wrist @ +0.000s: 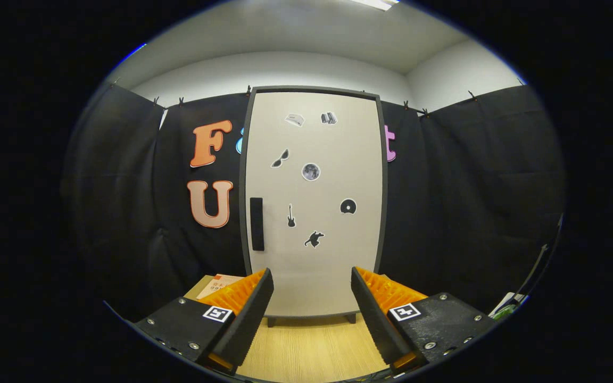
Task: Open the shoe cabinet door, grab the shoes and put them into the shoe cabinet, then close the shoe cabinet door.
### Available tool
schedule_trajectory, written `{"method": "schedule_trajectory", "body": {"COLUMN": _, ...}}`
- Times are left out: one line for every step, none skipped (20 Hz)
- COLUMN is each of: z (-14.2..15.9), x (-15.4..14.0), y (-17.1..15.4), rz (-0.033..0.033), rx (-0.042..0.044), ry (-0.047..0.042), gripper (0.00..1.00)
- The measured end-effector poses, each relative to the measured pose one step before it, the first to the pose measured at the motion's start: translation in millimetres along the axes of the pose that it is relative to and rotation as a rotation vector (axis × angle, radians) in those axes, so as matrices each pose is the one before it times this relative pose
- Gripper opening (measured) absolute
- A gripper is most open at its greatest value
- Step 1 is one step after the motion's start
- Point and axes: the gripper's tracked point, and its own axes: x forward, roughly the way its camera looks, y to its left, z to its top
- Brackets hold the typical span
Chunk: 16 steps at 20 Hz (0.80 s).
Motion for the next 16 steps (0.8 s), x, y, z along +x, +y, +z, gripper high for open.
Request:
{"method": "schedule_trajectory", "body": {"z": 0.04, "x": -4.37, "y": -0.66, "rz": -0.00554, "rx": -0.00397, "ry": -0.00008, "gripper": 0.92}}
{"method": "schedule_trajectory", "body": {"z": 0.58, "x": -2.77, "y": -0.96, "rz": -0.00454, "rx": -0.00336, "ry": -0.00285, "gripper": 0.92}}
{"method": "schedule_trajectory", "body": {"z": -0.12, "x": -2.92, "y": -0.32, "rz": 0.0003, "rx": -0.00165, "ry": 0.00182, "gripper": 0.92}}
{"method": "schedule_trajectory", "body": {"z": 0.57, "x": -1.71, "y": 1.15, "rz": 0.00035, "rx": -0.00027, "ry": -0.00305, "gripper": 0.92}}
{"method": "schedule_trajectory", "body": {"z": 0.77, "x": -1.72, "y": 0.98, "rz": 0.00211, "rx": 0.0005, "ry": -0.00291, "gripper": 0.92}}
{"method": "schedule_trajectory", "body": {"z": -0.6, "x": -1.45, "y": 1.1, "rz": 0.00256, "rx": -0.00096, "ry": 0.00167, "gripper": 0.92}}
{"method": "schedule_trajectory", "body": {"z": -0.63, "x": -0.73, "y": 0.99, "rz": 0.00024, "rx": -0.00431, "ry": 0.00172, "gripper": 0.92}}
{"method": "schedule_trajectory", "body": {"z": 0.86, "x": -0.65, "y": 0.41, "rz": -0.00064, "rx": -0.00521, "ry": 0.00002, "gripper": 0.92}}
{"method": "schedule_trajectory", "body": {"z": 0.6, "x": -1.06, "y": 0.6, "rz": 0.00059, "rx": -0.00247, "ry": -0.00259, "gripper": 0.92}}
{"method": "schedule_trajectory", "body": {"z": 0.83, "x": -0.67, "y": 3.1, "rz": 0.00486, "rx": -0.00045, "ry": -0.00252, "gripper": 0.92}}
{"method": "schedule_trajectory", "body": {"z": 0.09, "x": 0.05, "y": 0.17, "rz": -0.00036, "rx": 0.00124, "ry": 0.0, "gripper": 0.92}}
{"method": "schedule_trajectory", "body": {"z": -0.97, "x": 0.76, "y": -0.21, "rz": 0.00011, "rx": 0.00154, "ry": 0.00309, "gripper": 0.92}}
{"method": "schedule_trajectory", "body": {"z": -0.57, "x": -0.14, "y": 1.33, "rz": 0.0006, "rx": 0.00256, "ry": 0.00073, "gripper": 0.92}}
{"method": "schedule_trajectory", "body": {"z": 0.19, "x": 0.58, "y": 0.09, "rz": -0.00043, "rx": 0.00287, "ry": -0.00027, "gripper": 0.92}}
{"method": "schedule_trajectory", "body": {"z": 0.68, "x": -0.68, "y": 0.39, "rz": 0.00134, "rx": 0.0021, "ry": -0.00226, "gripper": 0.92}}
{"method": "schedule_trajectory", "body": {"z": -0.19, "x": 0.03, "y": 0.12, "rz": 0.00062, "rx": 0.0006, "ry": 0.00124, "gripper": 0.92}}
